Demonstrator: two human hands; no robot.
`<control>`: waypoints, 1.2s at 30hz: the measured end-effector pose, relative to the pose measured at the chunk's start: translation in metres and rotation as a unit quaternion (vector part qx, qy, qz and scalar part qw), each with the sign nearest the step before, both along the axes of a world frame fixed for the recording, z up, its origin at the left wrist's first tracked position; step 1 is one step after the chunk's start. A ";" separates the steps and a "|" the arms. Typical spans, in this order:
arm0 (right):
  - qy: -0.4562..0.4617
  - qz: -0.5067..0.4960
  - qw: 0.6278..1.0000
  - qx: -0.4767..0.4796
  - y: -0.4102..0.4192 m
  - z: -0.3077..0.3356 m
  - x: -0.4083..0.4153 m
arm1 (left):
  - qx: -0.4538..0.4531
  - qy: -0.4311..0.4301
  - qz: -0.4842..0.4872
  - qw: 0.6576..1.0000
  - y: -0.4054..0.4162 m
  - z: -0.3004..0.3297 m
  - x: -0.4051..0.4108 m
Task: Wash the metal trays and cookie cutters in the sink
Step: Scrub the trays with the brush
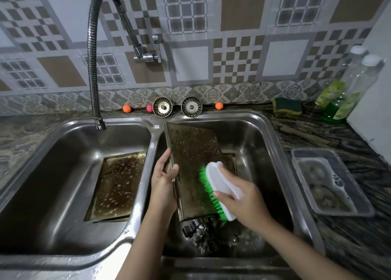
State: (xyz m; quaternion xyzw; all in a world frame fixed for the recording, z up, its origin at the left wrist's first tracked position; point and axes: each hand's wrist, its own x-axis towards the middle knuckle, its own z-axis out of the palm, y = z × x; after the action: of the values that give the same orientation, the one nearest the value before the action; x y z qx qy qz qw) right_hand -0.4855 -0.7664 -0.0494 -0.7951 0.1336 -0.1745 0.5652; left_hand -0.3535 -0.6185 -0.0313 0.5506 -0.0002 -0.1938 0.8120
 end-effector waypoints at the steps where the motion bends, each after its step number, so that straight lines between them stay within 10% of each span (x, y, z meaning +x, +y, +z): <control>1: 0.011 -0.026 1.000 -0.002 -0.008 -0.001 0.001 | -0.001 0.001 0.004 1.000 0.002 0.000 0.002; 10: 0.035 0.000 0.997 -0.068 0.019 0.019 0.015 | 0.039 -0.065 -0.048 0.996 -0.030 0.018 -0.024; 20: -0.003 -0.159 0.952 0.262 0.014 0.014 0.026 | 0.120 0.031 -0.242 0.962 -0.026 0.001 -0.021; 36: -0.003 -0.277 0.894 0.353 -0.004 0.002 0.031 | 0.084 -0.023 -0.255 0.963 -0.022 0.000 -0.023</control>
State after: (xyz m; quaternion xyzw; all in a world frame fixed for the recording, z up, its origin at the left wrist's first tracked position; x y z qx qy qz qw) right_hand -0.4548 -0.7705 -0.0471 -0.4737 0.3992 -0.2680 0.7378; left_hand -0.3761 -0.6410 -0.0313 0.6027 -0.1428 -0.3812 0.6864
